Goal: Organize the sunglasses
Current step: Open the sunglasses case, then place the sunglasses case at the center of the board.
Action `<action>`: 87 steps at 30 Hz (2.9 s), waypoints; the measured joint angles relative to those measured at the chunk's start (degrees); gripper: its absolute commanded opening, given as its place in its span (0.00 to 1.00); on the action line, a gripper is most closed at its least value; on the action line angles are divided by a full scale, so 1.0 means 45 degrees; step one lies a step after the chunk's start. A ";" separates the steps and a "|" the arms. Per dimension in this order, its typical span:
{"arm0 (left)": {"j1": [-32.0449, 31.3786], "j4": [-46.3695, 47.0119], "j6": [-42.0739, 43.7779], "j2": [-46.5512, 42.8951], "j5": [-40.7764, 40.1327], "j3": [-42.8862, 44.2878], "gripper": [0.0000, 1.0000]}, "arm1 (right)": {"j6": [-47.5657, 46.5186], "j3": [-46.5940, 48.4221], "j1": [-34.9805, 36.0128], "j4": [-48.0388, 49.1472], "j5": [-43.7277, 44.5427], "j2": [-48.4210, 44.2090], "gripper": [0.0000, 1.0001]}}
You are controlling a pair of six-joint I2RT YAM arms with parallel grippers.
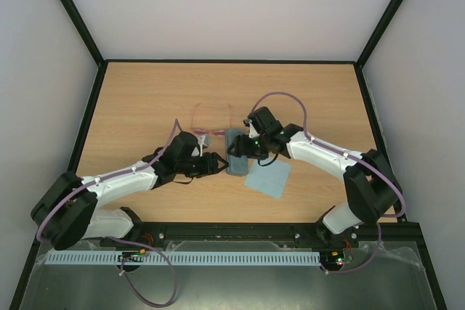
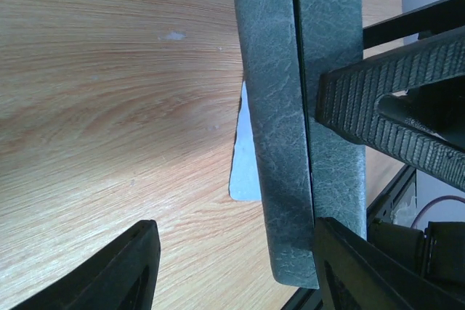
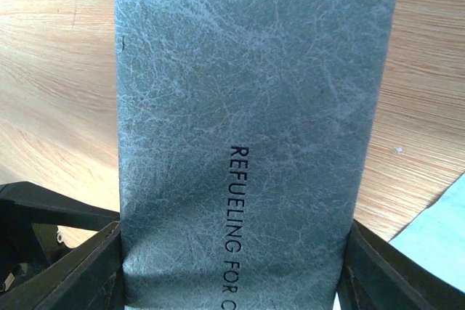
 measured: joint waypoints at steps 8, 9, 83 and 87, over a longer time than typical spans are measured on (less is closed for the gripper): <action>-0.0321 0.0617 -0.0466 0.0695 0.0005 0.0078 0.59 | -0.0005 -0.0272 -0.0039 0.0039 0.0019 -0.0029 0.24; -0.0325 0.0627 -0.0495 0.0753 0.0010 0.0097 0.57 | -0.0005 -0.0335 -0.0049 0.0092 0.0010 -0.0053 0.24; 0.2059 -0.2419 0.0466 -0.2171 -0.0709 0.0131 0.52 | 0.1025 -0.0384 -0.6324 0.6785 -0.5838 0.3798 0.81; 0.2059 -0.2419 0.0461 -0.2171 -0.0709 0.0121 0.53 | 0.0826 -0.0384 -0.6324 0.6586 -0.5629 0.3798 0.86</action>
